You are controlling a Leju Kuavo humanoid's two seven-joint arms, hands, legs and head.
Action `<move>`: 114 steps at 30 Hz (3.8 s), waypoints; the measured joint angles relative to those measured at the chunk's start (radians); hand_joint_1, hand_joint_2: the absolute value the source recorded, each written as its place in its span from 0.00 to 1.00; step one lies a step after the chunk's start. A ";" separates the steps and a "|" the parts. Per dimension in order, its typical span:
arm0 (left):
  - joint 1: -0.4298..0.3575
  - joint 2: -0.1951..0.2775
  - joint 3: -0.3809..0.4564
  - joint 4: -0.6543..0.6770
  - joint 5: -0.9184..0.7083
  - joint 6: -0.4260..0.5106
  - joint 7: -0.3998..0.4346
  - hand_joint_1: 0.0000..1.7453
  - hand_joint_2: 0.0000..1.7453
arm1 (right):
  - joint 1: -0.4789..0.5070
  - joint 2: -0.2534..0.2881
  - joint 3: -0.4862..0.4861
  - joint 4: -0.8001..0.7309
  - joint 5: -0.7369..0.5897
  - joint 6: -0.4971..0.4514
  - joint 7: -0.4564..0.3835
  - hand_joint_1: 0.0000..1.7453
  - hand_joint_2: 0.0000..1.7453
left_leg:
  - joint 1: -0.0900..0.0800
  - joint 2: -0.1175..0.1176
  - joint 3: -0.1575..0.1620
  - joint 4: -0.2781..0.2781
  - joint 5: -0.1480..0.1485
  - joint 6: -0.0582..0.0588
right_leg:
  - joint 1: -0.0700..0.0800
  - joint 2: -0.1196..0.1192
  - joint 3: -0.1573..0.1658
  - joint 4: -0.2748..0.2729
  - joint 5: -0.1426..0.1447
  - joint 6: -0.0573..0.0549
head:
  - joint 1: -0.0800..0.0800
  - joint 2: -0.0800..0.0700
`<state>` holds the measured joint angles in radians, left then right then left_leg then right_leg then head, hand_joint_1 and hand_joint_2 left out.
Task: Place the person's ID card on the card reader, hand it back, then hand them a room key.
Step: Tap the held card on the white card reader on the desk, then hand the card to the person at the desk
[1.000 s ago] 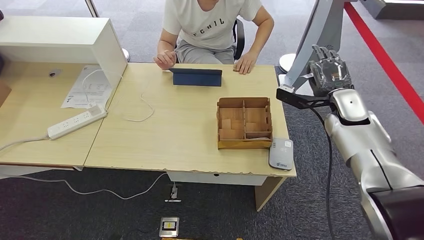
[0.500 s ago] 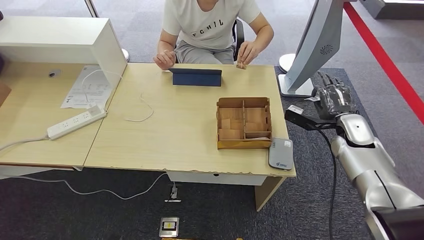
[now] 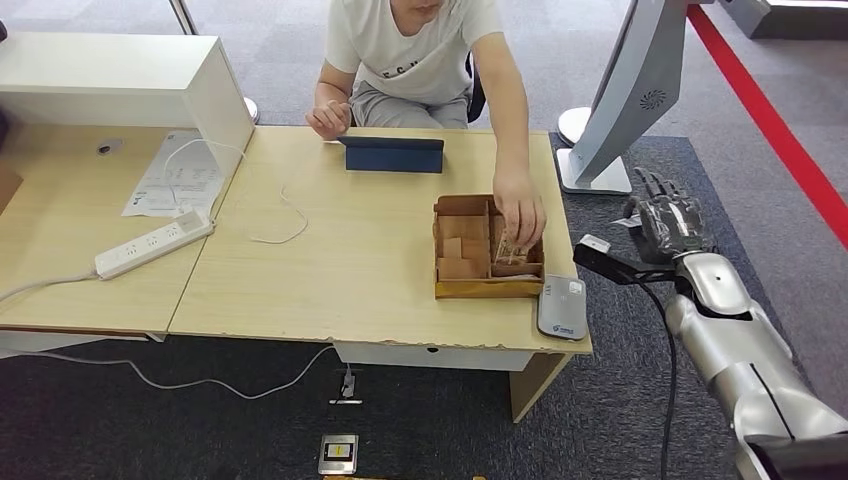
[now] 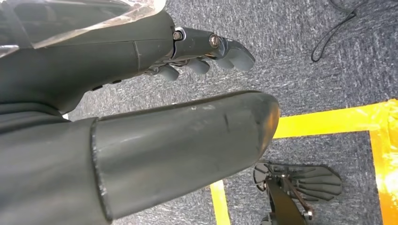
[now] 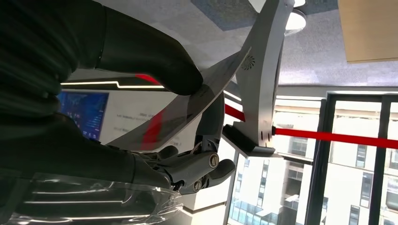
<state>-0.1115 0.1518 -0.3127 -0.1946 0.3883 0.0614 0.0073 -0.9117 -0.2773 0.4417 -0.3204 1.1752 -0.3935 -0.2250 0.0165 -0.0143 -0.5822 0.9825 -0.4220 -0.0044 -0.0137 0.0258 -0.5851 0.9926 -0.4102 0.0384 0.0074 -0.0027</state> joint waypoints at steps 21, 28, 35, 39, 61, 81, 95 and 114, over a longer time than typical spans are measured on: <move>0.000 0.012 -0.024 0.000 -0.006 -0.008 -0.009 0.00 0.00 | 0.105 0.027 0.001 0.000 -0.068 0.000 0.001 1.00 1.00 | 0.000 0.000 0.000 0.000 0.000 0.000 | 0.000 0.000 0.000 0.000 0.000 0.000 | 0.000 0.000; -0.001 0.017 -0.034 0.000 -0.004 -0.008 -0.004 0.00 0.00 | 0.143 0.043 0.003 -0.015 -0.075 0.000 -0.006 1.00 1.00 | 0.000 0.000 0.000 0.000 0.000 0.000 | 0.000 0.000 0.000 0.000 0.000 0.000 | 0.000 0.000; -0.001 0.019 -0.038 0.000 0.000 -0.008 -0.003 0.00 0.00 | 0.165 0.051 0.008 -0.036 -0.081 0.007 -0.016 1.00 1.00 | 0.000 0.000 0.000 0.000 0.000 0.000 | 0.000 0.000 0.000 0.000 0.000 0.000 | 0.000 0.000; 0.000 0.022 -0.038 0.000 0.001 -0.008 -0.001 0.00 0.00 | 0.180 0.052 0.011 -0.047 -0.098 0.018 -0.019 1.00 1.00 | 0.000 0.000 0.000 0.000 0.000 0.000 | 0.000 0.000 0.000 0.000 0.000 0.000 | 0.000 0.000; -0.001 0.025 -0.039 0.000 0.012 0.002 0.013 0.00 0.00 | 0.265 0.043 0.028 -0.058 -0.222 0.032 -0.002 1.00 1.00 | 0.000 0.000 0.000 0.000 0.000 0.000 | 0.000 0.000 0.000 0.000 0.000 0.000 | 0.000 0.000; -0.001 0.023 -0.046 0.000 0.014 0.005 0.016 0.00 0.00 | 0.291 0.035 0.028 -0.058 -0.260 0.023 0.003 1.00 1.00 | 0.000 0.000 0.004 0.000 0.000 0.000 | 0.000 0.000 0.003 0.000 -0.001 -0.001 | 0.000 0.000; -0.001 0.020 -0.047 0.000 0.016 0.013 0.028 0.00 0.00 | 0.318 0.027 0.028 -0.058 -0.281 0.009 0.005 1.00 1.00 | 0.000 0.000 0.007 0.000 0.000 0.000 | 0.000 0.000 0.006 -0.001 -0.001 0.000 | 0.000 0.000; -0.006 0.014 -0.068 0.000 0.028 0.003 0.005 0.00 0.00 | 0.373 -0.014 0.056 -0.065 -0.402 -0.008 -0.005 1.00 1.00 | 0.000 0.000 0.006 0.000 -0.001 0.000 | 0.000 0.000 0.007 -0.001 -0.002 0.000 | 0.000 0.000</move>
<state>-0.1172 0.1659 -0.3806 -0.1946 0.4167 0.0649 0.0126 -0.5387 -0.2910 0.4975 -0.3850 0.7734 -0.4018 -0.2297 0.0164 -0.0144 -0.5758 0.9821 -0.4232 -0.0047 -0.0136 0.0258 -0.5784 0.9920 -0.4119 0.0384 0.0074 -0.0027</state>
